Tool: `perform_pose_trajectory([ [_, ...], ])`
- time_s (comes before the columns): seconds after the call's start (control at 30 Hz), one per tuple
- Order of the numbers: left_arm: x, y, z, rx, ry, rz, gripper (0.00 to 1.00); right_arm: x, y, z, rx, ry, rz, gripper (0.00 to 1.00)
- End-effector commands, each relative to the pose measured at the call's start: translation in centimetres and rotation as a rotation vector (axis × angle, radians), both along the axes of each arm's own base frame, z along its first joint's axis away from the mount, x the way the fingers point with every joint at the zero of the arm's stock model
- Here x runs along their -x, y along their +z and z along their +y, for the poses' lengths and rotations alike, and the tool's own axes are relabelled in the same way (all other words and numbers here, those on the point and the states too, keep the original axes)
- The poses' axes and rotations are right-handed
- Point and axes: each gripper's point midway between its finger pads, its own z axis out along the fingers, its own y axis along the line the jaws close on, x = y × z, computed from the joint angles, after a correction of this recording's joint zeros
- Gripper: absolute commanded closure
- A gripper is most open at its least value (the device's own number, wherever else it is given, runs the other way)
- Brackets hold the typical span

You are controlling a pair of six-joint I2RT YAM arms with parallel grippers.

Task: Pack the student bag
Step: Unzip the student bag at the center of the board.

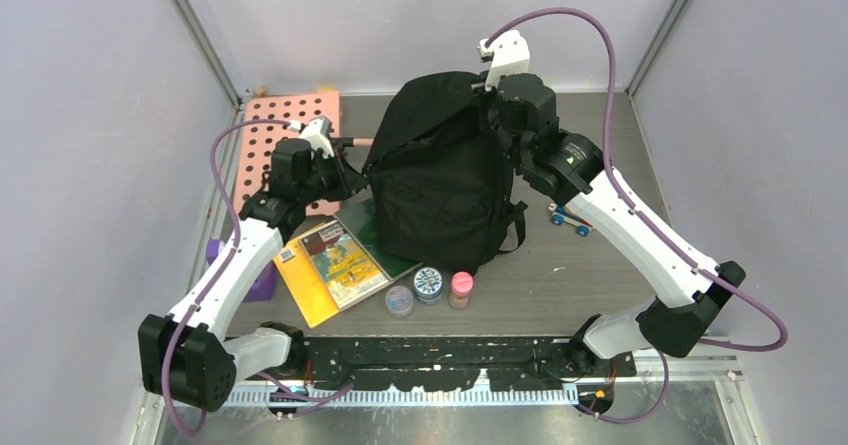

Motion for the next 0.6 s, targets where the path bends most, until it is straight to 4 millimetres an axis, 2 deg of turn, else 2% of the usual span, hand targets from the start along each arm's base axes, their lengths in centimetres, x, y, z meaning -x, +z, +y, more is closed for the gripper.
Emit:
perform_pose_trajectory([
  [0.0,1.2,-1.9,1.0,-0.018,0.027,0.054,1.00,0.7,5.5,-2.5,-0.141,-0.090,-0.143,1.00],
  [0.07,1.2,-1.5,0.6,-0.014,-0.004,0.034,1.00,0.7,5.4,-2.3,-0.143,-0.077,-0.139,1.00],
  [0.13,1.1,-0.1,-0.1,-0.015,-0.068,-0.019,1.00,0.9,5.4,-1.9,-0.144,-0.053,-0.134,1.00],
  [0.17,0.9,0.8,-0.4,-0.019,-0.099,-0.050,0.96,1.0,5.5,-1.7,-0.147,-0.035,-0.133,1.00],
  [0.2,0.9,1.8,-0.7,-0.026,-0.132,-0.085,0.88,1.1,5.5,-1.6,-0.150,-0.027,-0.131,1.00],
  [0.23,0.7,3.5,-1.0,-0.035,-0.160,-0.137,0.73,1.3,5.6,-1.5,-0.155,-0.017,-0.132,1.00],
  [0.27,0.7,4.6,-1.1,-0.049,-0.182,-0.180,0.63,1.3,5.5,-1.5,-0.155,-0.012,-0.130,1.00],
  [0.33,0.8,7.2,-1.4,-0.097,-0.226,-0.289,0.49,1.5,5.5,-1.5,-0.158,-0.003,-0.131,0.99],
  [0.43,1.2,10.8,-2.3,-0.168,-0.278,-0.454,0.34,1.7,5.4,-1.4,-0.155,0.007,-0.127,1.00],
  [0.57,2.6,14.7,-5.0,-0.231,-0.374,-0.667,0.28,1.7,5.1,-1.3,-0.150,0.014,-0.119,1.00],
])
